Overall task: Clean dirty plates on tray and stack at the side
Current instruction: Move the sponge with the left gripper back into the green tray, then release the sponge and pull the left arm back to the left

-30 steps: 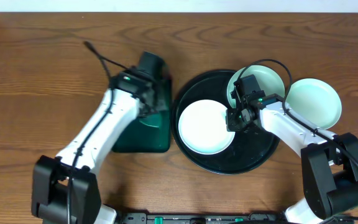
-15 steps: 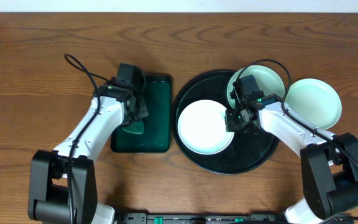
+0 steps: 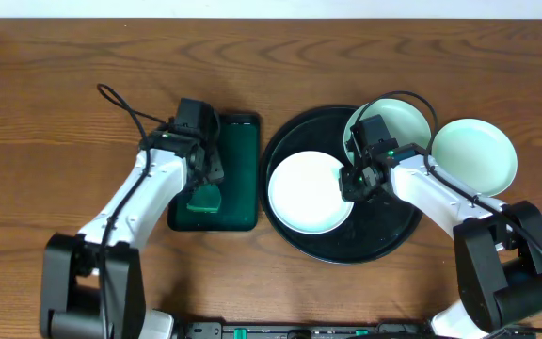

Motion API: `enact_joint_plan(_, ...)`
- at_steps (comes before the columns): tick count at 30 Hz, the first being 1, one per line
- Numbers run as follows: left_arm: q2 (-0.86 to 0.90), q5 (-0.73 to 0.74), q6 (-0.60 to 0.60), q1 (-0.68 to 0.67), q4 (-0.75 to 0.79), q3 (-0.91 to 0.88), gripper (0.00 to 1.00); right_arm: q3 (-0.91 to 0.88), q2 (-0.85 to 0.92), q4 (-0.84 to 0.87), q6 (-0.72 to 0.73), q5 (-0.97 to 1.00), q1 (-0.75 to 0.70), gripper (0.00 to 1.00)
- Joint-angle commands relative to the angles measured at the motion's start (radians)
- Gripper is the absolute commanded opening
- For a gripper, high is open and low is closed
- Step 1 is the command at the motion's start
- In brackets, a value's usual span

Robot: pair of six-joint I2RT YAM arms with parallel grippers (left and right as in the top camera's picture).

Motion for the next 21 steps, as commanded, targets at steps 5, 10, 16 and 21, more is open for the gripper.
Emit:
enact_joint_plan(5, -0.194, -0.06, 0.0, 0.032, 0.016, 0.079, 0.66, -0.006, 0.001, 0.002, -0.006, -0.008, 0.01, 0.01)
enact_joint_plan(10, -0.267, -0.144, -0.001, 0.11, -0.016, 0.079, 0.69, -0.006, 0.001, 0.001, -0.006, -0.008, 0.01, 0.01)
enact_joint_plan(16, -0.288, -0.143, -0.011, 0.248, -0.097, 0.079, 0.79, -0.006, 0.001, 0.002, -0.006, -0.008, 0.01, 0.01)
enact_joint_plan(21, -0.285, -0.143, -0.011, 0.294, -0.116, 0.076, 0.8, -0.006, 0.001, 0.002, -0.006, -0.007, 0.01, 0.07)
